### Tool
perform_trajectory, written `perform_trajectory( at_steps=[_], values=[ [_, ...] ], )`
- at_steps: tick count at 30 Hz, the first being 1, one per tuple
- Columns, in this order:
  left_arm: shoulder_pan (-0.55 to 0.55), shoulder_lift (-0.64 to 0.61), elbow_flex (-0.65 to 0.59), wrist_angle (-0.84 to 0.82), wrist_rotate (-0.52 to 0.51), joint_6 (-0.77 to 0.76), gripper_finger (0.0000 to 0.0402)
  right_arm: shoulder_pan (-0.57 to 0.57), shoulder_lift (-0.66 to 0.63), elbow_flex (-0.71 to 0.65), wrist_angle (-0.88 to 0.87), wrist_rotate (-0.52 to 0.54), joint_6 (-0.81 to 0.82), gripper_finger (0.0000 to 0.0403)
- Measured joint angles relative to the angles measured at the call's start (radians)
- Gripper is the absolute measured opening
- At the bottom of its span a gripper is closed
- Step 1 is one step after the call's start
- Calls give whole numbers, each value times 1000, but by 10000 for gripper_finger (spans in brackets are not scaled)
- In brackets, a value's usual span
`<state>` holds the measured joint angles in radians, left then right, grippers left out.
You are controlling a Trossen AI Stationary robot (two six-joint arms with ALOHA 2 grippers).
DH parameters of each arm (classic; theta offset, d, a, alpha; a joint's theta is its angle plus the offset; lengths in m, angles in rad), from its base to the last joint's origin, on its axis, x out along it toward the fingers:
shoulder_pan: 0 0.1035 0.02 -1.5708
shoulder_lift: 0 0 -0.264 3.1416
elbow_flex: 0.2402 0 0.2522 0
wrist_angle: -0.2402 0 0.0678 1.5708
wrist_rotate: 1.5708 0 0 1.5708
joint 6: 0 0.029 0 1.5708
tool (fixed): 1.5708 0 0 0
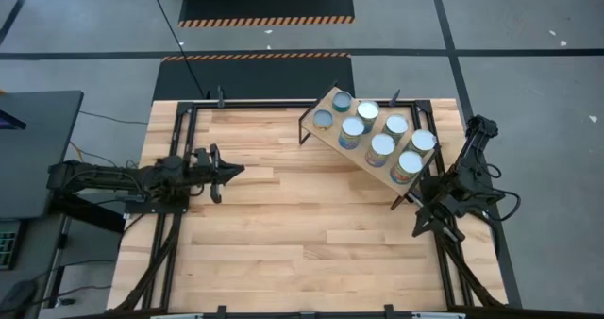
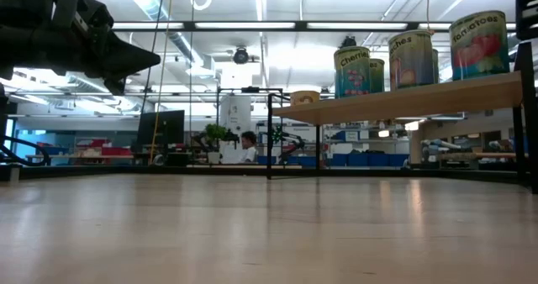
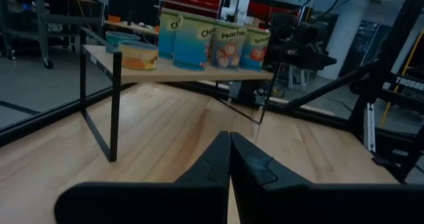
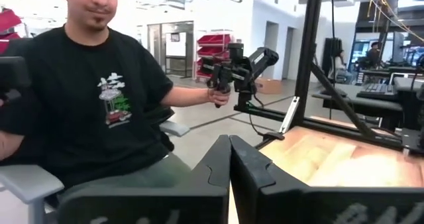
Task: Pick and place cans onto a shelf
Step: Return to Home Position
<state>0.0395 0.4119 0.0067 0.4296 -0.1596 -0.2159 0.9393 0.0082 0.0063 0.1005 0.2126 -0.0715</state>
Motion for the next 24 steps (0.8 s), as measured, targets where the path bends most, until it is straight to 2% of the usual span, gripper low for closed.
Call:
perform_trajectory(
  at_steps=[8,15,21,24],
  values=[
    [0,0,0,-2,9,-8,13,0,0,0,-7,-9,44,14],
    [0,0,0,-40,100,54,13,0,0,0,-5,-9,45,15],
    [0,0,0,-84,113,101,10,0,0,0,-5,-9,44,16],
    [0,-9,0,-87,190,139,7,0,0,0,-5,-9,44,16]
  ],
)
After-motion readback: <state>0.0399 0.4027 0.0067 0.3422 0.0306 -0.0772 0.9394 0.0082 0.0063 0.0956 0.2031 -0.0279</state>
